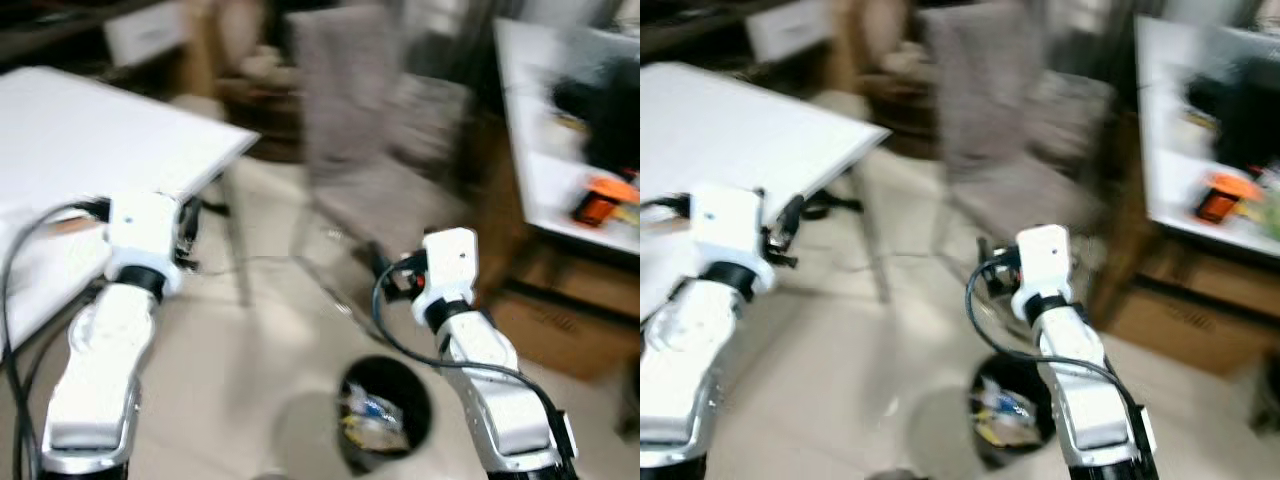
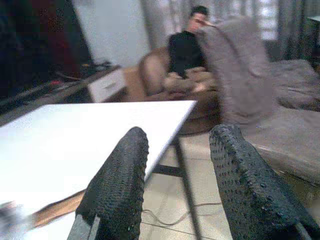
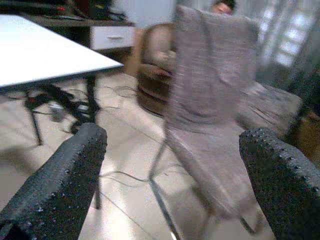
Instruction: Picking trash to rubbish bin
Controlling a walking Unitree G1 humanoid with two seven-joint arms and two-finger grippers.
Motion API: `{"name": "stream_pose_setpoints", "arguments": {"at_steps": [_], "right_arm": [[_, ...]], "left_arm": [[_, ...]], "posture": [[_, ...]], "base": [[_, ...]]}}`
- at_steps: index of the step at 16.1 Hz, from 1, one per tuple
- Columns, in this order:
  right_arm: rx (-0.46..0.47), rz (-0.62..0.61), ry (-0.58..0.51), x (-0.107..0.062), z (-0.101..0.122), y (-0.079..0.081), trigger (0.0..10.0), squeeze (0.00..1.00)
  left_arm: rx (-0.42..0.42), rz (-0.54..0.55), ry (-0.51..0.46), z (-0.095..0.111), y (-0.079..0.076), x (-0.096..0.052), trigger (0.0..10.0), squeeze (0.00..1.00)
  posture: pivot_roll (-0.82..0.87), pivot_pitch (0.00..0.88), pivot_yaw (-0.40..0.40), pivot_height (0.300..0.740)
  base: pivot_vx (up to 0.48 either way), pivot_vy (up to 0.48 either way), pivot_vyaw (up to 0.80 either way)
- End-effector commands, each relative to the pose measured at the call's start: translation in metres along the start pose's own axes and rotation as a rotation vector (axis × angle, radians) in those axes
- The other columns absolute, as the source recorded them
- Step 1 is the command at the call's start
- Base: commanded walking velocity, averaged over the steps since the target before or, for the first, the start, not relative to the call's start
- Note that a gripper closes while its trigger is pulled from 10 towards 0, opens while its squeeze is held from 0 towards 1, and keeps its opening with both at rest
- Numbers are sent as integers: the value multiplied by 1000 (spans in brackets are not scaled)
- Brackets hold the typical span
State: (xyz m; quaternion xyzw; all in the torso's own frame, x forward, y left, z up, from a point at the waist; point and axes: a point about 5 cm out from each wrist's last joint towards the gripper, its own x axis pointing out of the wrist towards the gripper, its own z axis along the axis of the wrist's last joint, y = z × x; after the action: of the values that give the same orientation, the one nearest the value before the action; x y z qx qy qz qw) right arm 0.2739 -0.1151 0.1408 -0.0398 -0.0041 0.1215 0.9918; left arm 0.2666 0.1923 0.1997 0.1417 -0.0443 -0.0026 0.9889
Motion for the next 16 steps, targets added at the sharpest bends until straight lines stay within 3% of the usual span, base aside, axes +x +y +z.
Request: {"name": "stream_pose_setpoints", "arguments": {"at_steps": [1,5,7,10,11,15,16], "right_arm": [[-11,-15,-2,-1,3,-4,10000,0],[-3,-100,-69,2,18,-19,10000,0],[15,-187,-79,1,22,-31,10000,0],[14,-230,-86,1,25,-35,10000,0],[1,-229,-90,0,26,-35,10000,0],[-37,-221,-42,0,21,-36,10000,0],[-63,-208,-3,0,16,-37,10000,0]], "left_arm": [[12,-16,-19,7,-2,0,10000,0],[31,-46,-55,18,-2,12,10000,0],[25,-62,-56,18,-4,18,10000,0],[-6,-72,-43,14,-9,19,10000,0],[-66,-71,-22,9,-12,19,10000,0],[-68,-36,68,-9,-14,21,10000,0],[-110,-21,75,-11,-14,22,10000,0]], "posture": [[25,0,-11,740],[11,0,9,740],[2,0,18,740],[-7,0,16,740],[-8,0,14,740],[-12,0,8,740],[-13,0,3,740]], "base": [[0,424,800],[0,423,783],[0,424,0],[0,426,0],[0,0,0],[0,-426,0],[0,0,0]]}}
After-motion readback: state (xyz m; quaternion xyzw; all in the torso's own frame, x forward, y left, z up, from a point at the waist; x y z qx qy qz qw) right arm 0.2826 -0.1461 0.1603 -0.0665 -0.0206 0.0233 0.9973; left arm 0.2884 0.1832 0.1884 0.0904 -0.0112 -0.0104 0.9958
